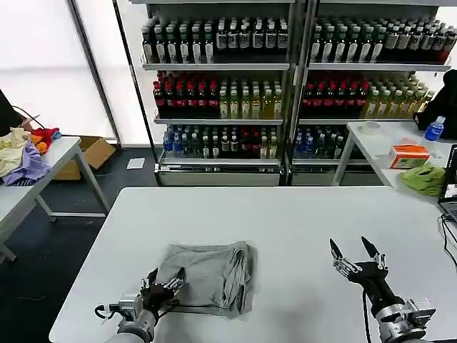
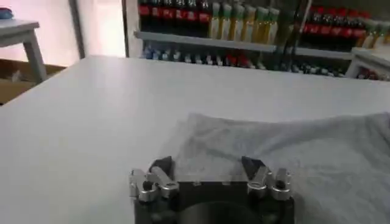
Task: Fold and organize the clothes.
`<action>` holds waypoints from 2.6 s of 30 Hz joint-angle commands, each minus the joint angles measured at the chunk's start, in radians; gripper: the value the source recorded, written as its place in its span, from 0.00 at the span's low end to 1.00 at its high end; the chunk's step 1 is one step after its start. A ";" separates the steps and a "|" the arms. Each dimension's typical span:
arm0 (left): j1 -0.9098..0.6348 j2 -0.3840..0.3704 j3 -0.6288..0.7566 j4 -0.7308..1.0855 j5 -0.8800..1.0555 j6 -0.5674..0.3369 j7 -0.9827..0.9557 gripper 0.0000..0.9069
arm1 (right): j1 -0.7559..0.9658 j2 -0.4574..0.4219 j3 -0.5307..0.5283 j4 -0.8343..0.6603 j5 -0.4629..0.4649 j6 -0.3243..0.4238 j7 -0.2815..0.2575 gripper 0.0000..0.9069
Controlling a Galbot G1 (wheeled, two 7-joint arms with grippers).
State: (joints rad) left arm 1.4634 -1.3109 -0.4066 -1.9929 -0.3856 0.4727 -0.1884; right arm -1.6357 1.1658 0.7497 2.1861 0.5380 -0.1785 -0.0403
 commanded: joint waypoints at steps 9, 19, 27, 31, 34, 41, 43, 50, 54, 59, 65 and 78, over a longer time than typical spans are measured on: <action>0.017 -0.042 -0.004 0.033 -0.056 -0.014 0.000 0.02 | -0.026 0.010 0.005 0.018 -0.004 0.013 -0.002 1.00; 0.041 -0.037 -0.096 -0.074 -0.127 -0.041 -0.005 0.02 | -0.016 0.014 -0.004 0.018 -0.006 0.012 -0.001 1.00; 0.052 0.002 -0.480 -0.169 -0.320 -0.010 0.004 0.02 | -0.019 0.016 -0.013 -0.003 -0.006 0.023 -0.004 1.00; 0.073 0.049 -0.621 -0.163 -0.379 0.002 0.050 0.02 | -0.007 0.018 -0.031 -0.010 -0.007 0.021 -0.002 1.00; 0.085 0.107 -0.688 -0.140 -0.409 0.013 0.058 0.02 | -0.001 0.015 -0.038 -0.007 -0.007 0.019 -0.001 1.00; 0.102 0.217 -0.741 -0.178 -0.470 0.047 0.039 0.02 | -0.015 0.010 -0.029 -0.001 -0.005 0.025 -0.002 1.00; 0.082 0.209 -0.694 -0.244 -0.467 0.074 -0.004 0.02 | -0.022 0.013 -0.029 -0.002 -0.006 0.029 -0.002 1.00; 0.083 0.150 -0.223 -0.390 -0.506 0.095 -0.176 0.02 | -0.021 0.038 -0.029 -0.007 -0.017 0.033 -0.003 1.00; 0.044 0.147 0.034 -0.389 -0.612 0.064 -0.273 0.02 | -0.034 0.048 -0.013 0.001 -0.016 0.036 -0.004 1.00; -0.150 0.093 0.288 -0.282 -0.769 0.005 -0.313 0.02 | -0.069 0.065 0.016 0.018 -0.017 0.041 -0.004 1.00; -0.326 -0.006 0.403 -0.008 -0.778 -0.005 -0.315 0.02 | -0.105 0.090 0.030 0.037 -0.027 0.043 -0.004 1.00; -0.396 -0.107 0.327 0.098 -0.799 0.028 -0.229 1.00 | -0.032 0.082 -0.167 0.077 -0.032 -0.160 0.074 1.00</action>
State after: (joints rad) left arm 1.1857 -1.3395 -0.1559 -2.0217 -1.1291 0.4943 -0.4371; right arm -1.7205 1.2502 0.7225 2.2451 0.5027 -0.1888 -0.0266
